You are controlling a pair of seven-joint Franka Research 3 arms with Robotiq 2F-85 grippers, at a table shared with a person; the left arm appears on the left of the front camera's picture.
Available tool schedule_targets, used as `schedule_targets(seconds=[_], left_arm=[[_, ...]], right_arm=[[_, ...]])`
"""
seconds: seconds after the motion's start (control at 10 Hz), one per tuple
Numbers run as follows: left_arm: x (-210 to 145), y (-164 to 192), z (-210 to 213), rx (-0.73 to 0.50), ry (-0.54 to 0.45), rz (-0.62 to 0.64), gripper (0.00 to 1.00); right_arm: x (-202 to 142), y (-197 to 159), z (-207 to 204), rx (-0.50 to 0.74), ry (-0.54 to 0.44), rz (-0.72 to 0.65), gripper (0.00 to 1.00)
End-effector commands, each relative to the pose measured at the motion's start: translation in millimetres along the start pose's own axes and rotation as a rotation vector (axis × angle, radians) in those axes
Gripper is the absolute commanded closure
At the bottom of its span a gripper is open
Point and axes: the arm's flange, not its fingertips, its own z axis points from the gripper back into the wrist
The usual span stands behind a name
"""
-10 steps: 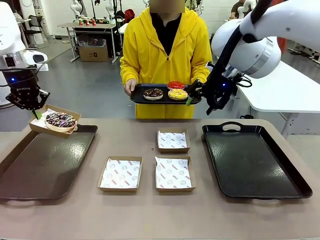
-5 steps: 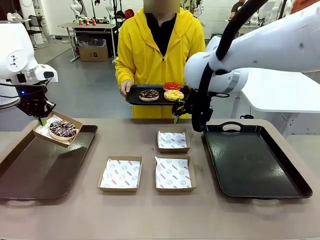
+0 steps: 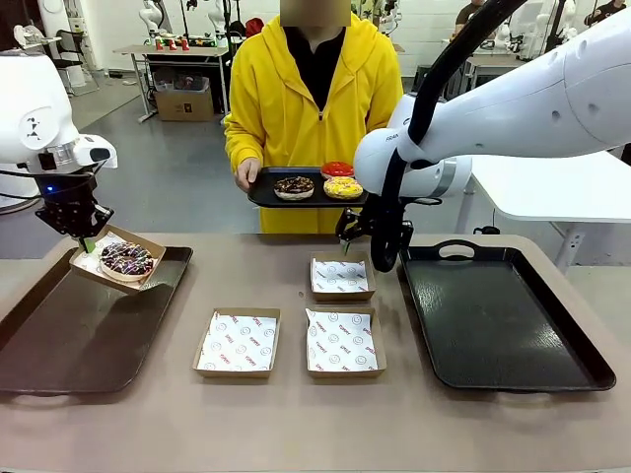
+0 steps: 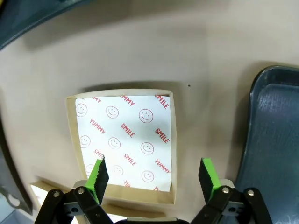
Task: Individually package the donuts and arrange them on the tray.
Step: Place the picked Paper togo box on the Handle tray while simultaneously picking up another Paper togo box from the table with the other hand.
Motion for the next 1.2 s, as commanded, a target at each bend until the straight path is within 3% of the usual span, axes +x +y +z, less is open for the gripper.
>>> schedule_targets(seconds=[0.0, 0.6, 1.1], left_arm=[[-1, 1, 5, 0.005, -0.007, -0.003, 0.99], [8, -4, -10, -0.025, -0.032, 0.093, 0.99], [24, -12, -27, -0.042, 0.008, 0.152, 0.99]], right_arm=[[-3, 0, 1, -0.001, 0.002, 0.021, 0.0], [-18, 0, -5, -0.092, 0.046, 0.037, 0.0], [-18, -6, -13, -0.138, 0.059, 0.039, 0.0]])
